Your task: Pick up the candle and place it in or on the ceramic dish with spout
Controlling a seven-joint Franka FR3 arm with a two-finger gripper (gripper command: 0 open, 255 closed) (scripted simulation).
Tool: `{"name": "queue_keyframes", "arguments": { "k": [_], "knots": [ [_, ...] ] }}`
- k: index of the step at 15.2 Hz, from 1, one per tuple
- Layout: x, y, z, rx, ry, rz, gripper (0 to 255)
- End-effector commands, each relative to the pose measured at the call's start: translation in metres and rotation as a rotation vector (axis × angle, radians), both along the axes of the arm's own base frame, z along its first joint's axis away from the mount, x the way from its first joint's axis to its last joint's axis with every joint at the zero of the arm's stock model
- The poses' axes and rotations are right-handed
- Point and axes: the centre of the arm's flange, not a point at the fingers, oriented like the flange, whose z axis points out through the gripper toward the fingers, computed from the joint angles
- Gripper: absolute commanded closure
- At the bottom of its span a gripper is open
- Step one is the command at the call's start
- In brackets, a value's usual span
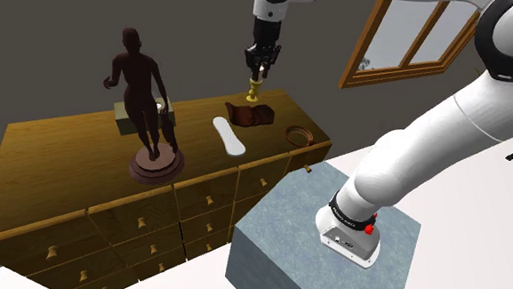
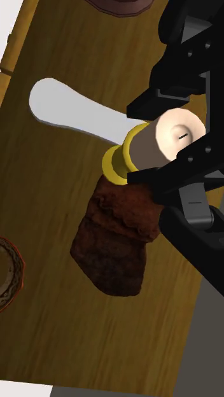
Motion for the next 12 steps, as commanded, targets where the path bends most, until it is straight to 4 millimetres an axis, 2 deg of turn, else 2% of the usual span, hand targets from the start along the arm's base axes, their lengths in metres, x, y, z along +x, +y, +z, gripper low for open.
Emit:
{"name": "queue_keyframes", "arguments": {
  "k": [1,12],
  "knots": [
    [-0.024,-0.015,0.0,0.001,0.0,0.001,255],
    [-0.143,-0.097,0.014,0.001,0.0,0.001,255]
  ]
}}
